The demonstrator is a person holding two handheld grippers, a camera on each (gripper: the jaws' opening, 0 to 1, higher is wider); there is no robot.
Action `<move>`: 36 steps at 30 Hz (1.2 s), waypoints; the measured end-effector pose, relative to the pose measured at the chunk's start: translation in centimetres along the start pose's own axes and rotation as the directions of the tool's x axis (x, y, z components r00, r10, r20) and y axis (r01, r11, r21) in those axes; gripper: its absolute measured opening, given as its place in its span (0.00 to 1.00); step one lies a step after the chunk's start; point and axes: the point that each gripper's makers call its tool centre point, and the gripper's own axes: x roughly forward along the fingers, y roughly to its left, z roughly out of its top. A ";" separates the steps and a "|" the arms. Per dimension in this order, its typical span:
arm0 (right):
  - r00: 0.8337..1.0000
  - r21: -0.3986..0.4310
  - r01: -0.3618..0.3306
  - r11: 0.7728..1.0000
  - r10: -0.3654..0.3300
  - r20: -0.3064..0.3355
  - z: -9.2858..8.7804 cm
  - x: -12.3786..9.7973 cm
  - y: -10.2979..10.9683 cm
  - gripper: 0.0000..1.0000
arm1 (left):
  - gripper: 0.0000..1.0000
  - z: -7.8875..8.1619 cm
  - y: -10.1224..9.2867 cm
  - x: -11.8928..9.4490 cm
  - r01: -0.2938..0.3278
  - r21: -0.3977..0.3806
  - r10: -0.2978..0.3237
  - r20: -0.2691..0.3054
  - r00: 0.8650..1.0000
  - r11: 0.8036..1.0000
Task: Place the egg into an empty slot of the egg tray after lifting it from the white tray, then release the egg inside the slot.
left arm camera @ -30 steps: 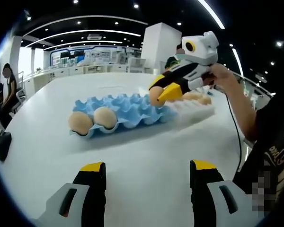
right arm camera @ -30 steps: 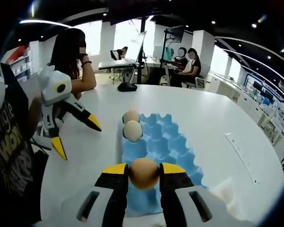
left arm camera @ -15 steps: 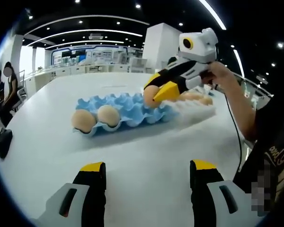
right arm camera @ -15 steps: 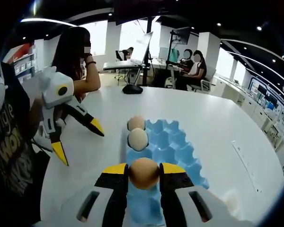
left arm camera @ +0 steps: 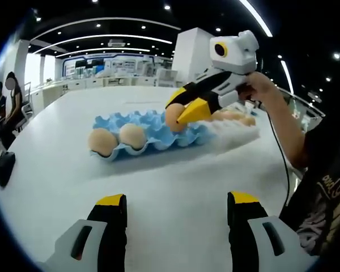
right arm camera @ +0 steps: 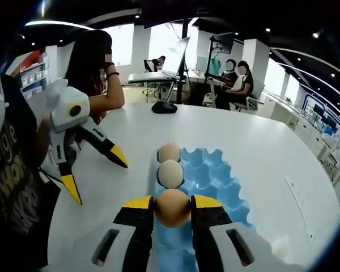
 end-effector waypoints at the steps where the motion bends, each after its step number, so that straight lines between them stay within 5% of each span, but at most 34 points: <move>1: 1.000 -0.001 -0.002 1.000 0.002 0.000 0.1 0.1 0.0 0.27 | 0.73 0.0 0.1 0.0 -0.002 -0.001 0.002 0.000 1.000 1.000; 25: 0.998 -0.018 -0.054 0.998 0.054 -0.009 0.8 2.5 0.7 0.27 | 0.73 -0.4 1.1 -0.5 -0.023 -0.020 0.023 0.002 1.000 1.000; 36: 0.998 0.004 -0.058 0.998 0.058 -0.040 -0.7 3.3 0.7 0.27 | 0.73 -0.6 1.2 -0.5 -0.024 -0.027 0.024 -0.002 1.000 0.999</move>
